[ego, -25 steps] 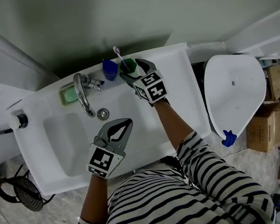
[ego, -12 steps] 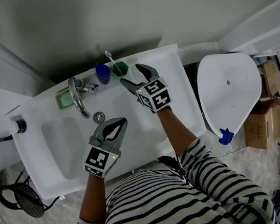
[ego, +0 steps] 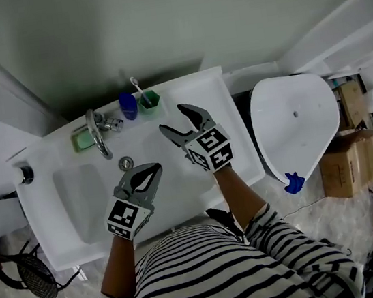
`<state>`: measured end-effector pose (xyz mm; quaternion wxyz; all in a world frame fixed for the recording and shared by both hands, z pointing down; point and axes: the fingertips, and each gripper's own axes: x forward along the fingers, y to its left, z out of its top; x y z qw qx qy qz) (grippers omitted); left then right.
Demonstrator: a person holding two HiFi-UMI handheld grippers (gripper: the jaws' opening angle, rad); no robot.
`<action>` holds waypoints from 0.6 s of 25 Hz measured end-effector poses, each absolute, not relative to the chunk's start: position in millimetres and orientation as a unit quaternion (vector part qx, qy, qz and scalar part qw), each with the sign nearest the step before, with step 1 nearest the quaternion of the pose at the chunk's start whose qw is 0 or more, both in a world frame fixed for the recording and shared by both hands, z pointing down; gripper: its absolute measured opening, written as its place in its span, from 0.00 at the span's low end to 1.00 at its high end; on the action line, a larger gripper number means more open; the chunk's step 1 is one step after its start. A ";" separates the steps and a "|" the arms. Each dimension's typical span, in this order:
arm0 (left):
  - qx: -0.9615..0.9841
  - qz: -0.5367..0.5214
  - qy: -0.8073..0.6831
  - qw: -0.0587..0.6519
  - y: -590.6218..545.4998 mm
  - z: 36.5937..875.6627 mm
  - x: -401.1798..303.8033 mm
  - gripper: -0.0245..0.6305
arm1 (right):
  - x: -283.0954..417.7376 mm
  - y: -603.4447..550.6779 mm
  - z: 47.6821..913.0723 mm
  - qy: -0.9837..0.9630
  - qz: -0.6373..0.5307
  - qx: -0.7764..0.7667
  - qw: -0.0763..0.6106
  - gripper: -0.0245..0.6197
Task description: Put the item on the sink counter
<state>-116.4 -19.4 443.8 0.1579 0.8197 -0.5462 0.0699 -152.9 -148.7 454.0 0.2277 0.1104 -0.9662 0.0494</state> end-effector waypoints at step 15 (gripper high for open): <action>0.838 0.041 -0.531 0.119 -8.9 409.0 -95.0 0.05 | -96.8 -85.3 387.1 -0.976 -0.004 0.089 0.197 0.16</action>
